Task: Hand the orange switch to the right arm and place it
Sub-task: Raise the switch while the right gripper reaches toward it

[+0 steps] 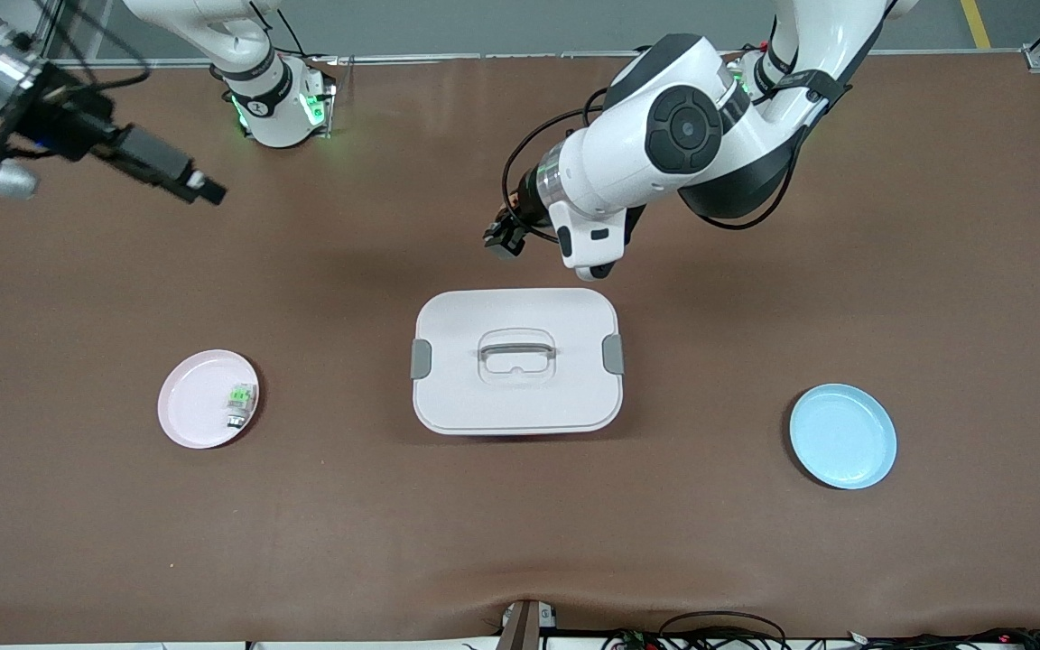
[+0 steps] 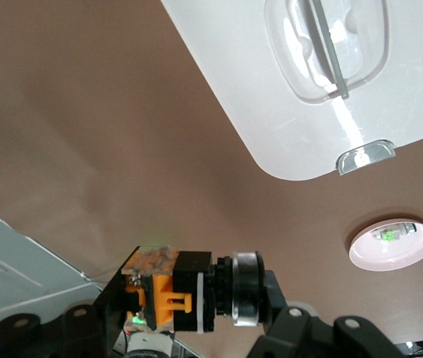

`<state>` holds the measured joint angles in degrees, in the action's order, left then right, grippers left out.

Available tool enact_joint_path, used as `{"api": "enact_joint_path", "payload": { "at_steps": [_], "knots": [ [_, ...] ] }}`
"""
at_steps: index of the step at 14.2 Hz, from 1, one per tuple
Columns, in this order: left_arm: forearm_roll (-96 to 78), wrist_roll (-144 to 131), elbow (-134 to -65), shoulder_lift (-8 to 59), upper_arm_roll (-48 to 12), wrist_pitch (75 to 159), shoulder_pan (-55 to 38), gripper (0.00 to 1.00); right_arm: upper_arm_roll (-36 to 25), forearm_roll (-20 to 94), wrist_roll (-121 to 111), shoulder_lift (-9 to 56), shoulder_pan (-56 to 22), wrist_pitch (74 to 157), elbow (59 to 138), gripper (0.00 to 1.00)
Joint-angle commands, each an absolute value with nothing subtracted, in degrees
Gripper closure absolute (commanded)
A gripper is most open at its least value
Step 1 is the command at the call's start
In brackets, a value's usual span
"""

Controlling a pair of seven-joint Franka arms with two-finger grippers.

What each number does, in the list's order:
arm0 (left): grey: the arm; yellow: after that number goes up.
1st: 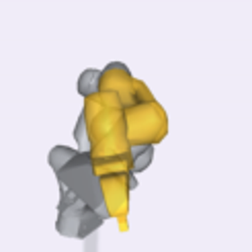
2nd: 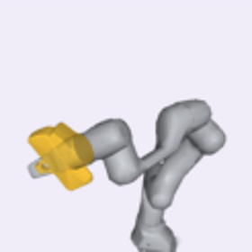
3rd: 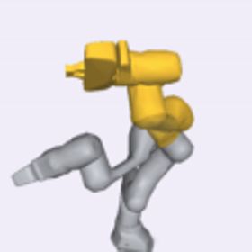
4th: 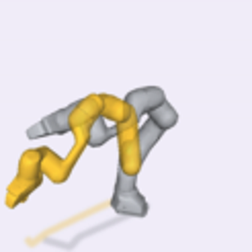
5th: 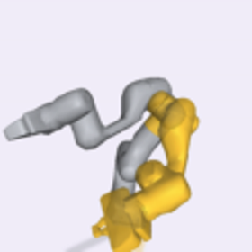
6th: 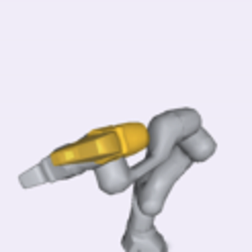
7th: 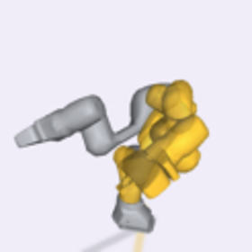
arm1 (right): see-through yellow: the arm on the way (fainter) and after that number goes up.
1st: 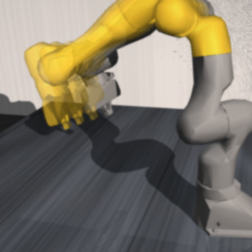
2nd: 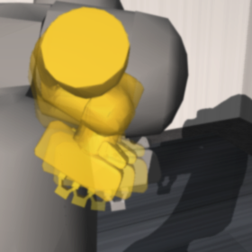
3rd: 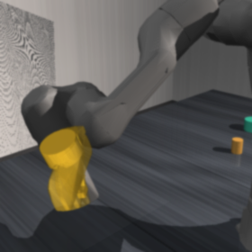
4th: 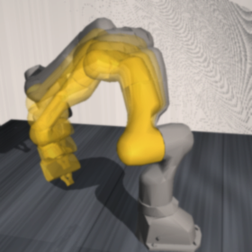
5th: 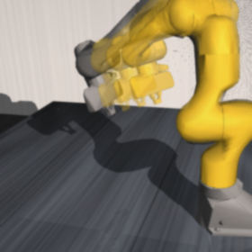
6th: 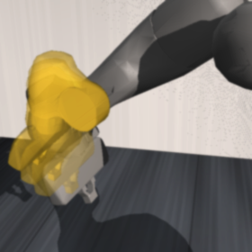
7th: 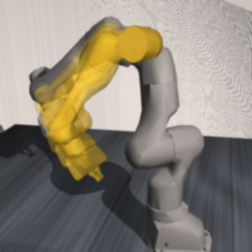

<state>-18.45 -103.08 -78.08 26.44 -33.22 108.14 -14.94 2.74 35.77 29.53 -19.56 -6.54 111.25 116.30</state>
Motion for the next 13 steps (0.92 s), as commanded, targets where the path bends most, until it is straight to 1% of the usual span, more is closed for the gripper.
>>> {"api": "enact_joint_path", "payload": {
  "at_steps": [1,4,6,8,13],
  "knots": [
    [-19.95,-108.01,-73.84,28.73,-33.13,107.58,-16.96,1.0,7.28,37.26,37.24,-23.29,-8.77,120.2,122.6,0.0],
    [-19.95,-108.11,-73.39,29.0,-33.13,107.67,-17.67,1.0,7.91,40.6,40.51,-23.91,-16.49,133.11,128.39,0.0],
    [-20.04,-108.37,-73.39,28.92,-33.22,107.75,-17.93,1.0,7.91,40.61,43.32,-23.64,-21.6,139.89,130.07,0.0],
    [-20.04,-108.46,-73.39,28.83,-33.22,107.75,-18.63,1.0,8.26,40.61,43.33,-22.51,-24.33,141.94,130.6,0.0],
    [-20.04,-108.46,-73.39,28.92,-33.13,107.75,-19.86,1.0,11.94,40.52,43.86,-18.47,-24.7,142.64,130.52,0.0]
  ]
}}
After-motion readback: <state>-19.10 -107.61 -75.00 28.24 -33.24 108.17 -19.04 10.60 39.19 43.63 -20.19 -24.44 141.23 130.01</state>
